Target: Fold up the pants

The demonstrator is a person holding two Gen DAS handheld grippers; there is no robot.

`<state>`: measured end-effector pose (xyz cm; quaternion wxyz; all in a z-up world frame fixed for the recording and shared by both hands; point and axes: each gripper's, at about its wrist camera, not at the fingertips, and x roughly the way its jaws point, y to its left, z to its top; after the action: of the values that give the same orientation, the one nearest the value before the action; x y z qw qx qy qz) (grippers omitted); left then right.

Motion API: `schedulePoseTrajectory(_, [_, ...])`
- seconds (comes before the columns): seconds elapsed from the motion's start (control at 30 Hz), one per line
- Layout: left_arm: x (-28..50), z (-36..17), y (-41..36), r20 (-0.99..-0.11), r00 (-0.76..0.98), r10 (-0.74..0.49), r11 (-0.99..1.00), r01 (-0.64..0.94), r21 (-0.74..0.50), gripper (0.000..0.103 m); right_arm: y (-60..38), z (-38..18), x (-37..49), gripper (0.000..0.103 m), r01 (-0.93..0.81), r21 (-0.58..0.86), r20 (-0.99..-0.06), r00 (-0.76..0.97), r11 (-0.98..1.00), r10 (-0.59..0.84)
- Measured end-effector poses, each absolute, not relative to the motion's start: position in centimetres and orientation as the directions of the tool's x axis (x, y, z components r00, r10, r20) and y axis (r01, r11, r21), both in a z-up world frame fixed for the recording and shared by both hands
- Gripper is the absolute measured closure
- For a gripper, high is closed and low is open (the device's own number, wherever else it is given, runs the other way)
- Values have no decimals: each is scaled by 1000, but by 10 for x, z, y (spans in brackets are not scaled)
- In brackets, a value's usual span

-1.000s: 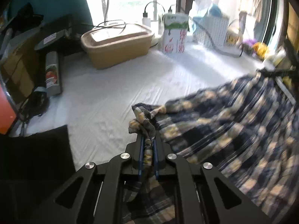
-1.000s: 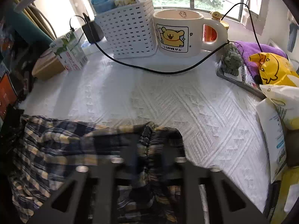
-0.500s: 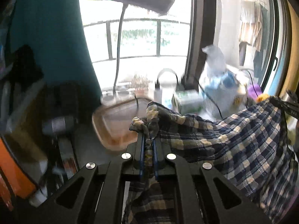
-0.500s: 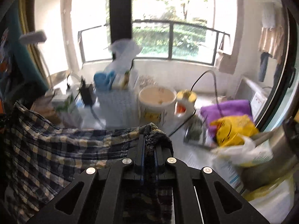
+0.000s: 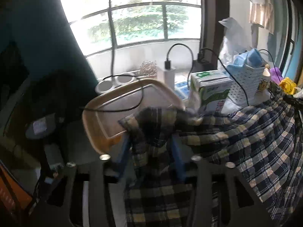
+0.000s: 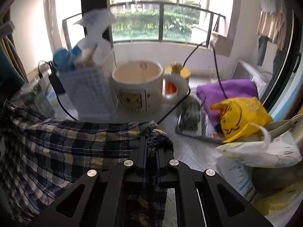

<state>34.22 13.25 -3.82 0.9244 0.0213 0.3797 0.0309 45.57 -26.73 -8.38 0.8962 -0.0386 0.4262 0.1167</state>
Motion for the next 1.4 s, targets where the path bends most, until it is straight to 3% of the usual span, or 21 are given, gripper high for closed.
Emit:
schedulePoseTrajectory(0.1, [330, -33, 142, -690, 716, 106, 994, -79, 71, 36, -268, -88, 459, 94, -241, 34, -786, 593, 970, 175])
schedulePoseTrajectory(0.23, [287, -20, 151, -688, 719, 102, 995, -84, 60, 36, -270, -77, 447, 83, -244, 17, -768, 618, 970, 169])
schedulePoseTrajectory(0.27, [278, -19, 151, -690, 719, 90, 996, -73, 54, 36, -271, -72, 439, 77, -248, 13, -760, 628, 969, 171])
schedulePoseTrajectory(0.33, [250, -20, 147, -706, 706, 52, 999, -37, 37, 36, -272, -65, 425, 53, -249, -1, -744, 647, 968, 166])
schedulePoseTrajectory(0.37, [231, -22, 143, -720, 693, 32, 999, -23, 23, 36, -274, -60, 418, 34, -250, -4, -735, 657, 968, 167])
schedulePoseTrajectory(0.4, [216, -26, 140, -732, 681, 14, 1000, -9, 10, 35, -277, -56, 408, 31, -251, 0, -724, 668, 968, 173])
schedulePoseTrajectory(0.8, [98, -93, 92, -815, 539, -215, 974, 63, -216, 32, -333, -47, 296, 31, -292, 25, -715, 663, 956, 221])
schedulePoseTrajectory(1.03, [74, -102, 79, -779, 588, -217, 971, 50, -232, 33, -352, -83, 244, 31, -353, 4, -779, 586, 936, 224])
schedulePoseTrajectory(1.07, [73, -102, 77, -774, 596, -212, 973, 55, -225, 37, -355, -88, 240, 31, -354, 21, -781, 578, 935, 236])
schedulePoseTrajectory(1.1, [74, -102, 75, -772, 599, -212, 973, 60, -221, 60, -358, -95, 236, 32, -359, 36, -787, 565, 933, 247])
schedulePoseTrajectory(1.13, [75, -102, 72, -774, 604, -190, 979, 53, -199, 73, -360, -103, 230, 35, -357, 42, -793, 556, 933, 248])
schedulePoseTrajectory(1.17, [77, -104, 74, -778, 603, -179, 981, 49, -188, 96, -359, -107, 227, 47, -356, 41, -795, 554, 934, 246])
schedulePoseTrajectory(1.2, [79, -105, 74, -778, 605, -171, 982, 44, -181, 101, -358, -112, 224, 58, -351, 32, -796, 557, 936, 236])
schedulePoseTrajectory(1.3, [83, -104, 82, -769, 619, -161, 983, 28, -183, 102, -351, -113, 214, 80, -369, 41, -779, 570, 928, 261])
schedulePoseTrajectory(1.4, [96, -104, 94, -771, 624, -129, 986, 0, -165, 103, -332, -105, 199, 83, -413, 16, -758, 589, 911, 281])
